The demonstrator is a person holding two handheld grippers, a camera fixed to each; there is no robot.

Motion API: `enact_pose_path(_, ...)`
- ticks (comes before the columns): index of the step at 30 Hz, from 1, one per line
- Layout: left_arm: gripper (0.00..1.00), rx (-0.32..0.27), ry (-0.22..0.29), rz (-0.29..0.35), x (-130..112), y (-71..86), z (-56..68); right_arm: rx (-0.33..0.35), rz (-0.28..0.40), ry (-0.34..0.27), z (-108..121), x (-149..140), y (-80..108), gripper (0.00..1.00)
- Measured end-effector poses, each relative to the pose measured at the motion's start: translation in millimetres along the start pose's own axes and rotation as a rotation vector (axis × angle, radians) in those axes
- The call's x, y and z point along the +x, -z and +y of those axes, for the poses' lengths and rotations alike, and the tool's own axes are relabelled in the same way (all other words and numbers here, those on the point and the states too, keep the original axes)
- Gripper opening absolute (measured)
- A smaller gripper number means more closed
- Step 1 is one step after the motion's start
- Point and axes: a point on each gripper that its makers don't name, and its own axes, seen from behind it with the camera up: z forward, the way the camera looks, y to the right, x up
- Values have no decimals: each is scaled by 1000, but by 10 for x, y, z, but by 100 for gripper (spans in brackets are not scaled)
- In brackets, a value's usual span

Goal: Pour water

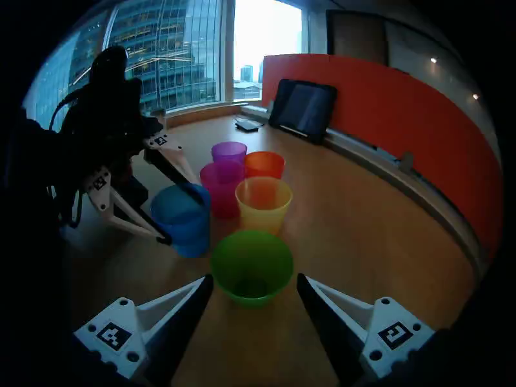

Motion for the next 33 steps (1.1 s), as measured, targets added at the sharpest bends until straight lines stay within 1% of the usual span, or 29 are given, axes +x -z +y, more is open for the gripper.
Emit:
enact_pose_path(9,87,30,8,28,78,199,-76,11,-2,7,-43,38,-140,100)
enact_pose_path(15,87,53,9,42,120,297,-140,9,-1,5,-41,45,-205,100)
enact_pose_path(16,87,55,11,43,124,312,-145,6,-2,6,-38,38,-214,99)
enact_pose_path(18,87,61,12,46,132,341,-156,1,-4,8,-32,28,-230,93)
enact_pose_path(20,87,67,12,51,145,374,-165,-4,-2,9,-30,31,-233,92)
enact_pose_path(27,87,92,12,73,195,498,-205,-14,21,7,-40,109,-159,91)
enact_pose_path(33,87,113,11,102,272,610,-226,-32,65,10,-56,281,0,91)
